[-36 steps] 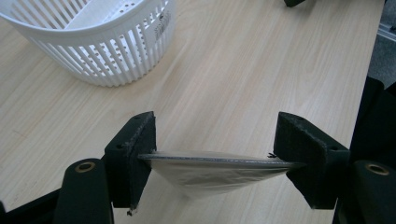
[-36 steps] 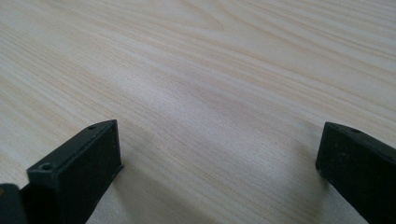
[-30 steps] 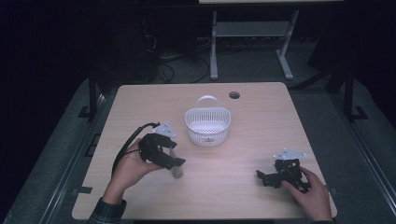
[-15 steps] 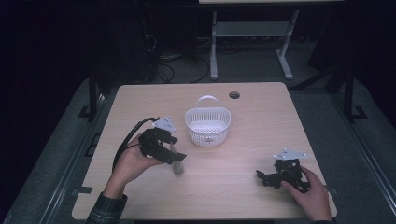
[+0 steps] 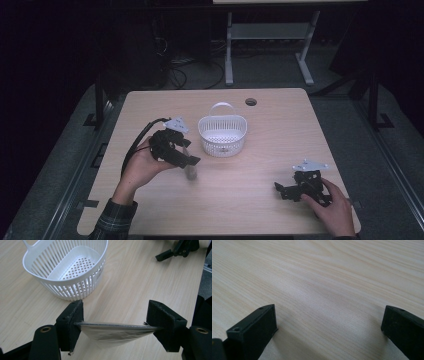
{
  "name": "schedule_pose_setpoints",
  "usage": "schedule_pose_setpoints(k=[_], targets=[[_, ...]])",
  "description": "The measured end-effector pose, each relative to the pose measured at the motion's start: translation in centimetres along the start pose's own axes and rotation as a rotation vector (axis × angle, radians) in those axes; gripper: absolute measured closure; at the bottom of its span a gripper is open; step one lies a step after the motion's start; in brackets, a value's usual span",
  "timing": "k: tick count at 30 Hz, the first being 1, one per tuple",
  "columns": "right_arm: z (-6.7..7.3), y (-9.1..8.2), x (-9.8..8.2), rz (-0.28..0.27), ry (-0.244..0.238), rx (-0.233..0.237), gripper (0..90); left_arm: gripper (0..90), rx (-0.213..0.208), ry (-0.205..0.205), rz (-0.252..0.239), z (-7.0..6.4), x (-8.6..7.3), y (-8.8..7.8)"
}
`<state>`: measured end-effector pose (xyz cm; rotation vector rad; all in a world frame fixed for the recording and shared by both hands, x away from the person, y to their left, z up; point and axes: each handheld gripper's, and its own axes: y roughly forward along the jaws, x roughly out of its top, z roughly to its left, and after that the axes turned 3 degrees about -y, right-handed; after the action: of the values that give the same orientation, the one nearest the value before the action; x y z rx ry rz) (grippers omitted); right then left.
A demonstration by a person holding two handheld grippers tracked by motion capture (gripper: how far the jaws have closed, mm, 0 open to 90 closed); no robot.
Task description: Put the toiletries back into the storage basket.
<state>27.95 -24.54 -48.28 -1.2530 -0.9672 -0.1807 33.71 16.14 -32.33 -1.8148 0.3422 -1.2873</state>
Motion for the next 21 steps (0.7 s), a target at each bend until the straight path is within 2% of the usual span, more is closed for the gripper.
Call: schedule_pose_setpoints(k=[15,21], targets=[[0.0,0.0,0.0,0.001,0.0,0.001,0.0,29.5,0.008,0.01,-0.025,1.0,1.9,-0.2],[0.0,0.0,0.0,0.001,0.0,0.001,0.0,29.5,-0.004,-0.004,-0.037,1.4,2.6,0.0]])
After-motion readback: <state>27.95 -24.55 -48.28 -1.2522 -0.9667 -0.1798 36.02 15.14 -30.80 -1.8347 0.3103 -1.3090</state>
